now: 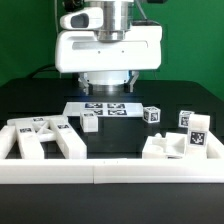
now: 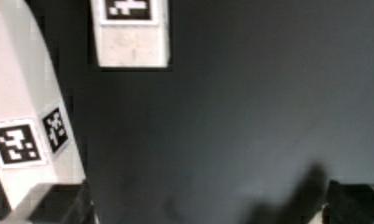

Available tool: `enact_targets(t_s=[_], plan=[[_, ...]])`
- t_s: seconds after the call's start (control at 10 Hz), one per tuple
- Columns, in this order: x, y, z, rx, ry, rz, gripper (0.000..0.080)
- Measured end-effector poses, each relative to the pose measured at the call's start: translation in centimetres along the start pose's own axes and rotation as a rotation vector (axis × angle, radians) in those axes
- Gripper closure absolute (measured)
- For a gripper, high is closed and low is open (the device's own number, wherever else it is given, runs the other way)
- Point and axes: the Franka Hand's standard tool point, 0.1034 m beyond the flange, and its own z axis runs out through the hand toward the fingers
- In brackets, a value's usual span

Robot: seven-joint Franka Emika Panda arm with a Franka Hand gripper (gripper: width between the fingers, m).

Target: Assemble chair

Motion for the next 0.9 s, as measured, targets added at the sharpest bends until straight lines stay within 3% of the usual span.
enact_targets(t_s=[0.2,0.3,0.4,0.6,0.7,0.9], plan=[[-3.5,1.6,1.9,-0.012,-0.007,-0.072,0.0151],[-3.8,2.1,2.5,-0.017,-0.014,-0.079,0.0151],[-3.7,1.5,2.5,0.002,-0.041,-0.067,0.0151],[-3.7,1.5,2.5,0.002,-0.041,-0.067,0.0151],[-4.1,0.8,2.7,0.032,-0.129,-0.058,0.0151],[-2.6,2.4,3.1,0.029,-0.257,-0.098,0.0151]])
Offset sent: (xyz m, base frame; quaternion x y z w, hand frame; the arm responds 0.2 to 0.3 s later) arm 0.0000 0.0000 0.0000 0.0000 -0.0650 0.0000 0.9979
